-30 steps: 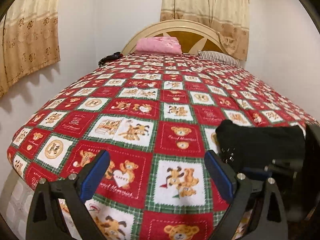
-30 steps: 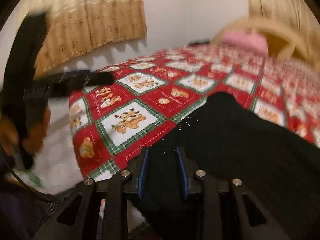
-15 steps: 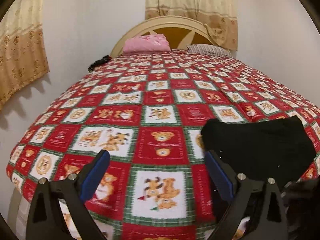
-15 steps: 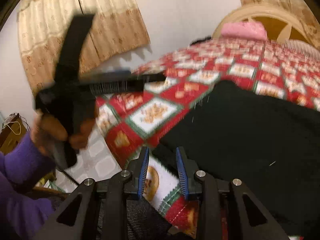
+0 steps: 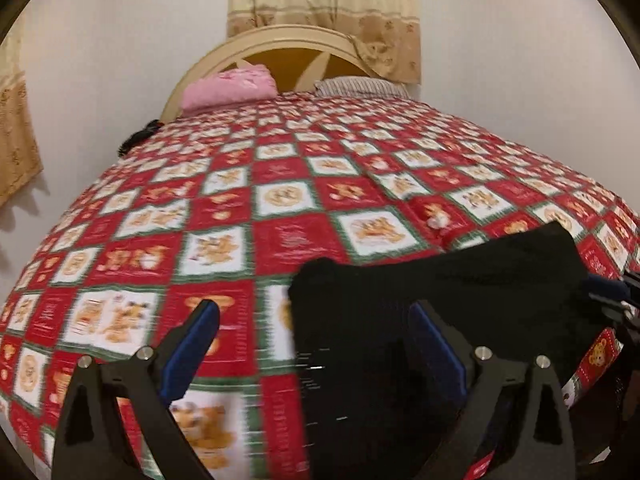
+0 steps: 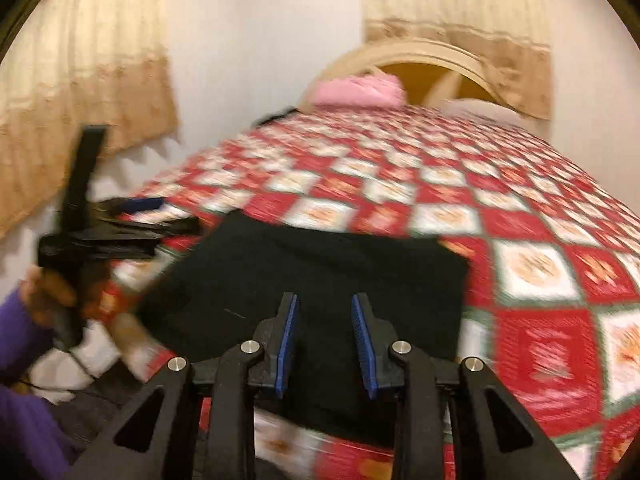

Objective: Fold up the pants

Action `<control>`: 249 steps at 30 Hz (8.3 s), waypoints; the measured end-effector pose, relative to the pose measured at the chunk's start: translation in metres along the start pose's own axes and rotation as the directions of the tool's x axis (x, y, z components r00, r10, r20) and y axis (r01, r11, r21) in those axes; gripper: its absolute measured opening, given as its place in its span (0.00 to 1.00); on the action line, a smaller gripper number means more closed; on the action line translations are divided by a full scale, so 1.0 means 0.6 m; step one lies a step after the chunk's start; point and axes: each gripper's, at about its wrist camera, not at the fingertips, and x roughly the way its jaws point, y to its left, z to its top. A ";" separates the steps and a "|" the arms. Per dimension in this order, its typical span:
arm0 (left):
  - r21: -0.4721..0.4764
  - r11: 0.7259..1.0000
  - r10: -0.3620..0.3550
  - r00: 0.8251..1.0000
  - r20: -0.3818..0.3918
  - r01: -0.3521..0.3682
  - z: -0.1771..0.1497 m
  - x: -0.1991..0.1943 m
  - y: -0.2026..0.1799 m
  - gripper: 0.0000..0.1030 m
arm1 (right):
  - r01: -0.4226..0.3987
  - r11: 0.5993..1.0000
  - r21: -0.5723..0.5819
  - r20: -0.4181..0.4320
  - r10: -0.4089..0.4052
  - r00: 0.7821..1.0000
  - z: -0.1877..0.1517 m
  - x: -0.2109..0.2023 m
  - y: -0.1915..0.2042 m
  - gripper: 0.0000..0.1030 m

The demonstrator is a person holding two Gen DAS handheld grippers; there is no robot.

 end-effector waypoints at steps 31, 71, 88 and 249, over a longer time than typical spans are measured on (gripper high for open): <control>-0.088 0.995 0.039 0.995 -0.094 -0.047 -0.022 -0.012 -0.001 0.96 | -0.009 0.920 0.392 0.138 -0.049 0.989 0.000 -0.015 -0.002 0.60; -0.291 0.948 -0.179 0.973 -0.145 0.131 -0.056 0.035 0.032 1.00 | 0.212 0.956 0.204 -0.006 -0.215 0.977 -0.027 0.020 0.003 0.43; -0.239 0.964 -0.156 0.973 -0.170 0.113 -0.044 0.034 -0.010 0.66 | 0.155 0.944 0.293 0.030 -0.171 0.985 -0.040 0.028 -0.012 0.40; -0.470 0.669 0.510 0.815 -0.274 -0.576 -0.086 -0.051 0.450 1.00 | -0.202 0.970 -0.137 -0.158 0.179 0.971 0.235 0.422 0.351 0.37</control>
